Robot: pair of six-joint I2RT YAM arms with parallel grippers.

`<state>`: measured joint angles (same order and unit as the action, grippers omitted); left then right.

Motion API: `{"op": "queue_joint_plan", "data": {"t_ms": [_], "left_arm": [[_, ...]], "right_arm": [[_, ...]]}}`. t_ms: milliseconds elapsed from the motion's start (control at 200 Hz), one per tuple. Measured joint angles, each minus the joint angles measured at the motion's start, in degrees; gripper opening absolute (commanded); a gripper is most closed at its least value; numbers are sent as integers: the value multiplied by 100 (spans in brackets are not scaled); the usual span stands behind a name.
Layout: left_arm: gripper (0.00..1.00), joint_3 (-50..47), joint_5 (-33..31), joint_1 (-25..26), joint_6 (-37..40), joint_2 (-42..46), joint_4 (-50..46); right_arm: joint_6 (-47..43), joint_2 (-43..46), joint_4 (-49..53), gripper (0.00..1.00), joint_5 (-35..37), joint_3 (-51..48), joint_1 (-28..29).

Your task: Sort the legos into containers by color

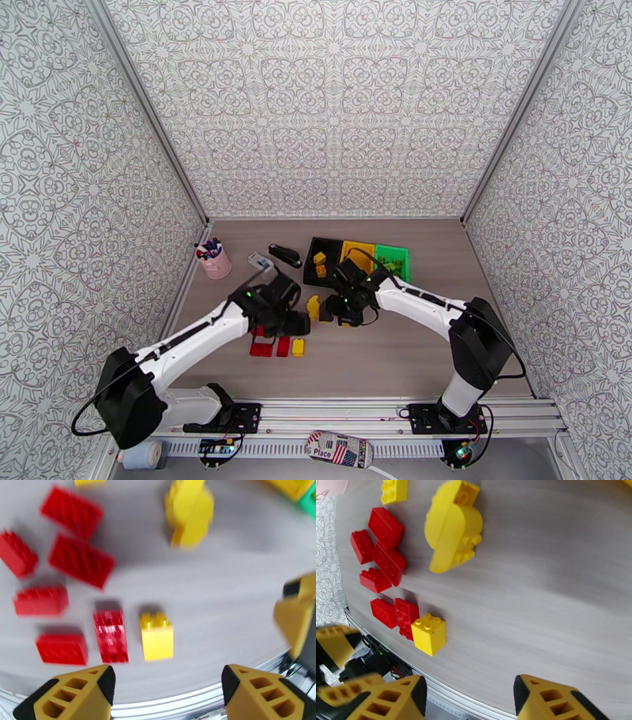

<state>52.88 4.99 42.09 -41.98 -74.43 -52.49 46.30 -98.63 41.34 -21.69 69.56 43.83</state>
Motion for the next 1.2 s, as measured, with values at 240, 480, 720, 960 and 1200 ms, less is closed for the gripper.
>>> {"op": "queue_joint_plan", "data": {"t_ms": [240,480,720,960,1200], "left_arm": [[65,-363,-63,566,-457,-173,109],[60,-361,-68,625,-542,-730,380],[58,-334,-98,621,-505,-1263,411],[55,-146,-173,533,-343,-1589,415],[46,63,-188,278,-166,-1794,433]], "right_arm": [[46,125,-44,57,-2,-848,0],[173,472,-114,55,-2,-1180,0],[245,560,-195,54,0,-1220,0],[341,634,-216,54,4,-1296,0],[385,634,-219,53,9,-1296,0]]}}
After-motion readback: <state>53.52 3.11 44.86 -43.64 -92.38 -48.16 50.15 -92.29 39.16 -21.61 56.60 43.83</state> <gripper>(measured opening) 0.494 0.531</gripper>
